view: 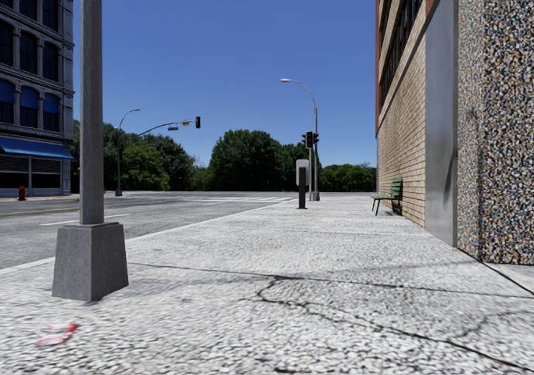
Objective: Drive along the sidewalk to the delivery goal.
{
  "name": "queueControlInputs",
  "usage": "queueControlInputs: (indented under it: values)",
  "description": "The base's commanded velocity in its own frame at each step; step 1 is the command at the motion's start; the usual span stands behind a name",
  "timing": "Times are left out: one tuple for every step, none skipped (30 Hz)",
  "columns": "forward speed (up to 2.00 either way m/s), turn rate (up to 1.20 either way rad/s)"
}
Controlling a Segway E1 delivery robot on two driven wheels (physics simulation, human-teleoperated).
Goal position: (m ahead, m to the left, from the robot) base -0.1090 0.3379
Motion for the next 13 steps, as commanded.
queueControlInputs:
  values:
    - [0.0, 0.0]
    - [0.0, 0.0]
    - [0.0, 0.0]
    - [0.0, 0.0]
    - [0.0, 0.0]
    - [0.0, 0.0]
    - [0.0, 0.0]
    - [0.0, 0.0]
    - [0.0, 0.0]
    - [0.0, 0.0]
    - [0.0, 0.0]
    - [0.0, 0.0]
    - [0.0, 0.0]
